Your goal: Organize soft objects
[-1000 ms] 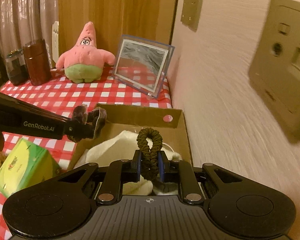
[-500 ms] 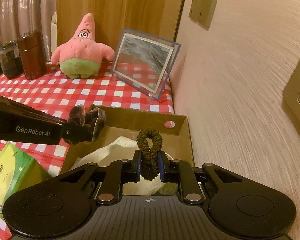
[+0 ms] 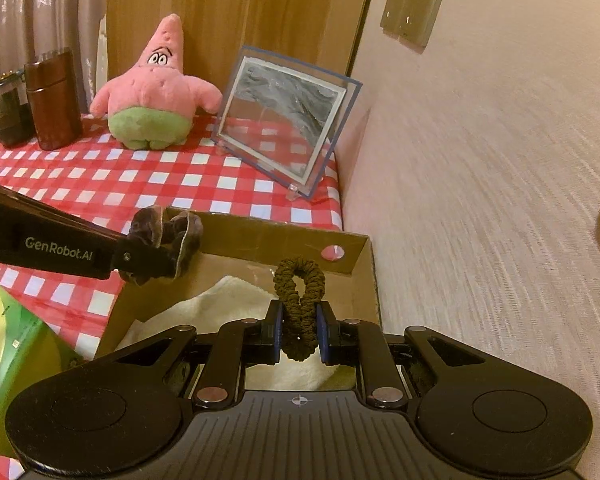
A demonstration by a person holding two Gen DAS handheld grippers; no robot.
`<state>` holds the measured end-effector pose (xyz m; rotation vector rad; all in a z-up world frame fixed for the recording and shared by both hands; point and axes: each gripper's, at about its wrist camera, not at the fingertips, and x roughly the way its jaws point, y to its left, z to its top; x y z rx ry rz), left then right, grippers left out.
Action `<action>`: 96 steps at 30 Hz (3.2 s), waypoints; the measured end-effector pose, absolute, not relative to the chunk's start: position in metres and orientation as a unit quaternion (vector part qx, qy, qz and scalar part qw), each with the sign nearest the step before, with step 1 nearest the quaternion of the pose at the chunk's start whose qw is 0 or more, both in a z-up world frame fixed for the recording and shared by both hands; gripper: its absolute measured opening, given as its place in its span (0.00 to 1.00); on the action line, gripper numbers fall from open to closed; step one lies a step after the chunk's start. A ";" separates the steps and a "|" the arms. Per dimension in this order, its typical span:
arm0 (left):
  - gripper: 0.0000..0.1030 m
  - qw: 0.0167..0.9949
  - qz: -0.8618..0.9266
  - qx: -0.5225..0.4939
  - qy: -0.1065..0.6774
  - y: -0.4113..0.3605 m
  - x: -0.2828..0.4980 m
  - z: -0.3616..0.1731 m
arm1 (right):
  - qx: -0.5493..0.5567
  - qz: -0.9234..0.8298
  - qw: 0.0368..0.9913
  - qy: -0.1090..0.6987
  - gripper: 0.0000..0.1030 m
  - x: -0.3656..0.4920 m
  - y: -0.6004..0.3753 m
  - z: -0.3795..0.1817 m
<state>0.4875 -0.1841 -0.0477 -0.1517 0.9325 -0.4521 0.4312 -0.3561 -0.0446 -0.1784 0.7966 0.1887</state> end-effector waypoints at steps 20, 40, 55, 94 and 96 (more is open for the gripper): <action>0.40 0.879 -0.200 -0.049 0.431 -0.181 0.480 -0.046 | -0.082 0.096 0.912 0.391 0.17 0.434 -0.353 -0.045; 0.41 0.881 -0.199 -0.038 0.428 -0.177 0.477 -0.045 | -0.069 0.102 0.913 0.389 0.17 0.440 -0.352 -0.041; 0.42 0.883 -0.196 -0.034 0.425 -0.172 0.479 -0.043 | -0.044 0.116 0.919 0.375 0.58 0.447 -0.351 -0.043; 1.00 0.923 -0.183 -0.017 0.337 -0.130 0.284 0.054 | 0.010 0.089 0.920 0.381 0.65 0.230 -0.361 0.022; 1.00 0.924 -0.172 -0.020 0.340 -0.124 0.268 0.057 | 0.021 0.086 0.921 0.380 0.65 0.217 -0.364 0.025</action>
